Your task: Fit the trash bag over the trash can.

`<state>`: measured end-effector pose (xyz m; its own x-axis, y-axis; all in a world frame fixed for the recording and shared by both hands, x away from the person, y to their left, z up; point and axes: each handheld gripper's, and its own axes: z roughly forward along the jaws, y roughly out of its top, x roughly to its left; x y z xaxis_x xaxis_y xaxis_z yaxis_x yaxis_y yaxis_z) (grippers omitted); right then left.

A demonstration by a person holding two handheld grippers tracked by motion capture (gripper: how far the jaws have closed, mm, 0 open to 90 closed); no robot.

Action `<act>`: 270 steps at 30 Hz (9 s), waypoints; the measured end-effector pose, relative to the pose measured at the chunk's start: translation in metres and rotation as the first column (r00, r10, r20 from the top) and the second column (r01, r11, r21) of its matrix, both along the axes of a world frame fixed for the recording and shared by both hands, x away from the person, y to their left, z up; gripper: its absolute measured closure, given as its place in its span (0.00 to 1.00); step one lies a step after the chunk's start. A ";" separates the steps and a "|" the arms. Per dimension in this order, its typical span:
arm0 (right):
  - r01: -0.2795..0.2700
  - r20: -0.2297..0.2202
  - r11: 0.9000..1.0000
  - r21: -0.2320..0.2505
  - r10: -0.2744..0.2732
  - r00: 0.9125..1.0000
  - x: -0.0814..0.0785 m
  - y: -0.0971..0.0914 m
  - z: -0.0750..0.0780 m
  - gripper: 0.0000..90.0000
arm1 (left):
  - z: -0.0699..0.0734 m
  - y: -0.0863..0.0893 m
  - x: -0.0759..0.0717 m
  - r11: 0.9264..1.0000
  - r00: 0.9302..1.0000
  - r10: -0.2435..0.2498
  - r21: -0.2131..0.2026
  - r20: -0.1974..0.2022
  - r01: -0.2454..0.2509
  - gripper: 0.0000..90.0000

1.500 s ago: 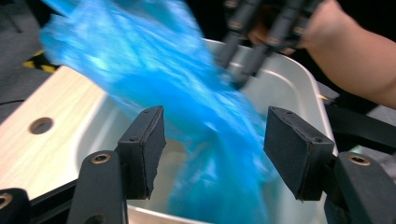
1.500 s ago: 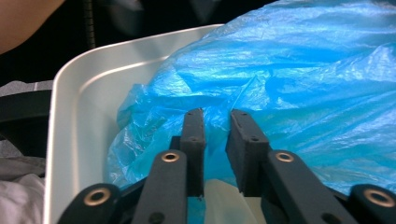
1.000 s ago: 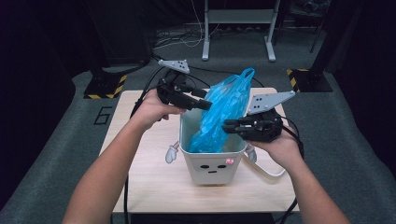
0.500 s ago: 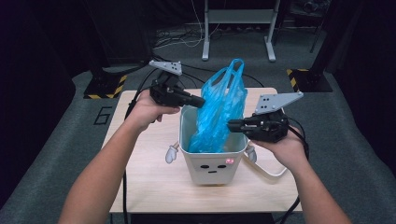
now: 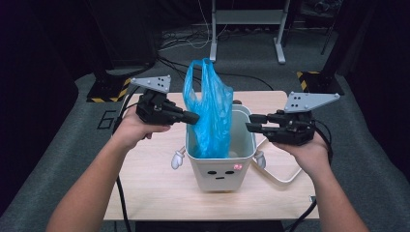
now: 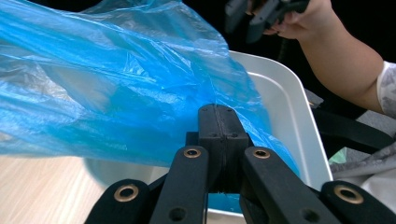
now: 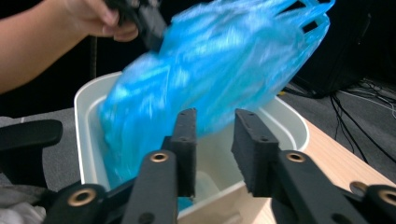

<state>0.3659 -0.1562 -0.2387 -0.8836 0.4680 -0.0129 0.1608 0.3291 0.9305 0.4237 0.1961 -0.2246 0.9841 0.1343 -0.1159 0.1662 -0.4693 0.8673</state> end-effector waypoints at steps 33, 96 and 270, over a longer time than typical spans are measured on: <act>-0.034 0.005 0.994 -0.109 0.035 0.999 0.012 0.027 0.018 1.00 | -0.018 0.003 -0.028 0.996 0.996 -0.092 0.008 0.019 0.092 0.99; 0.000 0.052 0.998 -0.055 0.003 0.999 -0.017 -0.016 -0.002 1.00 | 0.009 0.026 -0.032 0.993 0.999 -0.034 -0.108 0.041 0.038 0.99; -0.201 -0.007 0.975 -0.099 0.201 0.980 -0.038 0.015 -0.011 0.99 | -0.034 0.034 0.041 0.970 0.971 0.239 -0.028 -0.031 -0.240 0.99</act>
